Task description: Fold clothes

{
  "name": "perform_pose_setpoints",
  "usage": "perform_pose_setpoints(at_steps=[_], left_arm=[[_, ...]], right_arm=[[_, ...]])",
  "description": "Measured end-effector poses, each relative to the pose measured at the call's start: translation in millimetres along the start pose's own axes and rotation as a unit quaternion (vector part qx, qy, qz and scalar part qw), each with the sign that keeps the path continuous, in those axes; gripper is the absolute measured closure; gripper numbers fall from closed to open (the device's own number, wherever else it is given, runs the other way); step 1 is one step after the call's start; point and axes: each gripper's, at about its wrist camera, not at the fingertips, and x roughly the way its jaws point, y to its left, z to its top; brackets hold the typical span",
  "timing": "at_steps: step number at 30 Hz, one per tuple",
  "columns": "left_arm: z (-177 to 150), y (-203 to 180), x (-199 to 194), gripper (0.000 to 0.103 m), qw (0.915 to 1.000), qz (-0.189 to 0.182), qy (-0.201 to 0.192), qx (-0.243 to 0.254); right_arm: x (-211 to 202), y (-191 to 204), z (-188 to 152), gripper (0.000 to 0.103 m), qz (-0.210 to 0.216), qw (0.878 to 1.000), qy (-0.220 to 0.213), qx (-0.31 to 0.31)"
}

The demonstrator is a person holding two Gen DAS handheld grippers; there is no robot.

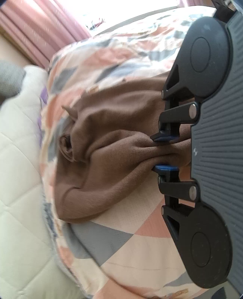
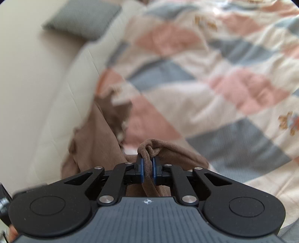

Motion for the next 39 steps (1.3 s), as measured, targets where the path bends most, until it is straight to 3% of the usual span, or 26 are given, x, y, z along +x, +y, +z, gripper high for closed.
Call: perform_pose_setpoints(at_steps=[5,10,16,21,26,30,32,33,35,39], left_arm=[[-15,-30,-55,0.084,0.9979,-0.024,-0.034,0.050],[-56,-71,-107,0.084,0.9919,-0.050,-0.045,0.108],[-151,-119,-144,0.084,0.9831,-0.082,-0.013,0.163],[-251,-150,-144,0.084,0.9783,-0.097,0.058,0.173],[-356,-167,-133,0.083,0.9663,-0.094,0.129,0.202],[-427,-153,-113,0.078,0.9589,-0.059,0.199,0.194],[-453,-138,-108,0.080,0.9575,-0.036,0.221,0.182],[-464,-129,-112,0.080,0.9572,-0.026,0.225,0.180],[-472,-113,-117,0.080,0.9595,-0.010,0.225,0.169],[-474,-86,-129,0.075,0.9691,0.010,0.213,0.125]], right_arm=[[-72,6,6,0.095,0.031,0.995,-0.093,0.003],[-163,-1,17,0.097,0.051,0.981,-0.185,-0.007],[-278,-48,1,0.097,0.032,0.971,-0.239,-0.013],[-359,-108,-45,0.097,-0.028,0.970,-0.241,0.000],[-421,-174,-101,0.097,-0.120,0.974,-0.193,-0.005],[-420,-232,-144,0.093,-0.219,0.973,-0.067,-0.007],[-411,-256,-168,0.090,-0.259,0.966,0.003,0.006],[-406,-266,-180,0.079,-0.272,0.962,0.030,0.010],[-396,-273,-192,0.077,-0.289,0.955,0.068,0.004],[-387,-250,-195,0.068,-0.270,0.958,0.083,-0.050]])
